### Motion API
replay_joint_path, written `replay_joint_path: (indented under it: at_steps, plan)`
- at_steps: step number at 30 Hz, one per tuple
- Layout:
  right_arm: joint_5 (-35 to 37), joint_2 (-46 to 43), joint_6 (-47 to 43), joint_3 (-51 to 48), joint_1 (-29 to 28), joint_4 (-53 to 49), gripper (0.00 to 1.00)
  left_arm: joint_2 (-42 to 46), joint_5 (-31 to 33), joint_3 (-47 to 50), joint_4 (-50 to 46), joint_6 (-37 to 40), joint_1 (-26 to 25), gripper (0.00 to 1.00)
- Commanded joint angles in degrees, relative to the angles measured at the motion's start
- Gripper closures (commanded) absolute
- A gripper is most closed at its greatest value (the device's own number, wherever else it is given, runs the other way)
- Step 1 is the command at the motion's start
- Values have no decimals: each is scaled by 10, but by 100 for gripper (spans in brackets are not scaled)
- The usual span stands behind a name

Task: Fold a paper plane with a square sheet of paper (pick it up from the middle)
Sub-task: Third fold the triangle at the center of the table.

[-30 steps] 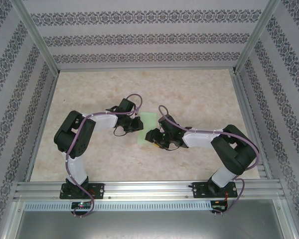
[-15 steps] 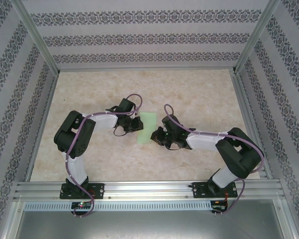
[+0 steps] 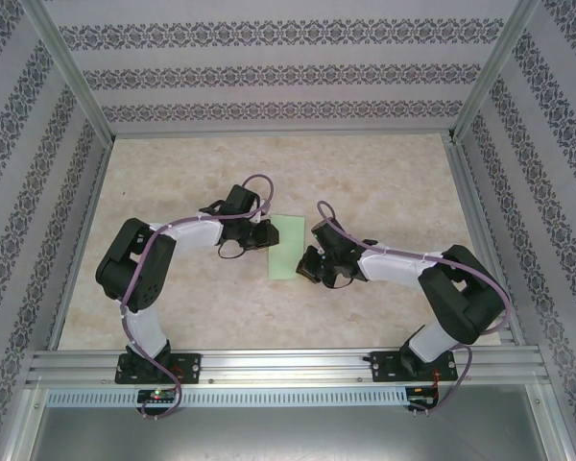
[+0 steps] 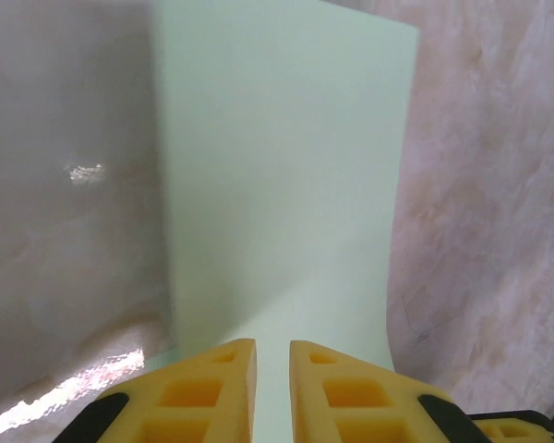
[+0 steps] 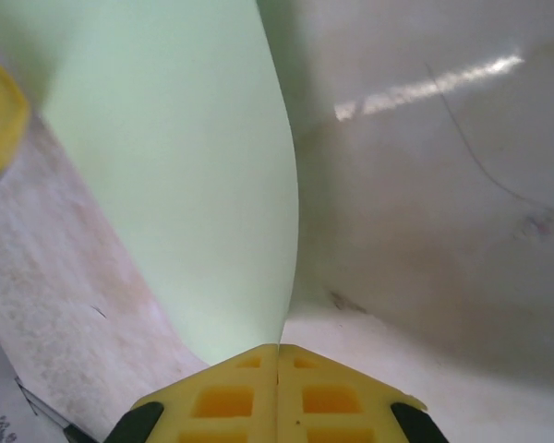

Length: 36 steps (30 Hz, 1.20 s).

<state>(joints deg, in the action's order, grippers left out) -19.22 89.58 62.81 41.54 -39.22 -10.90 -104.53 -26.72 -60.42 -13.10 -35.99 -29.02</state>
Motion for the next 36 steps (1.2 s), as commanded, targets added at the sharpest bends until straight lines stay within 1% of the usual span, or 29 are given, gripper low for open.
replay_joint_path:
  at_steps: [1,6,13,21,28,32,36]
  plan:
    - [-16,-23,-33,11,5,-61,100,-19,-9,-12,16,22,-3,83]
    - [-21,-20,-30,24,6,-50,100,-50,-12,-17,18,24,-3,84]
    - [-23,1,-28,45,8,-8,100,-49,13,-25,-10,36,-3,84]
    - [-23,41,-28,80,8,46,99,-54,19,-25,-21,43,-3,85]
    - [-19,82,-31,106,6,56,99,-22,15,-31,-22,41,-3,85]
    - [-21,98,-35,114,5,58,98,1,44,-30,-22,39,-3,84]
    - [-25,111,-39,119,1,61,98,-7,58,-27,-26,40,-2,85]
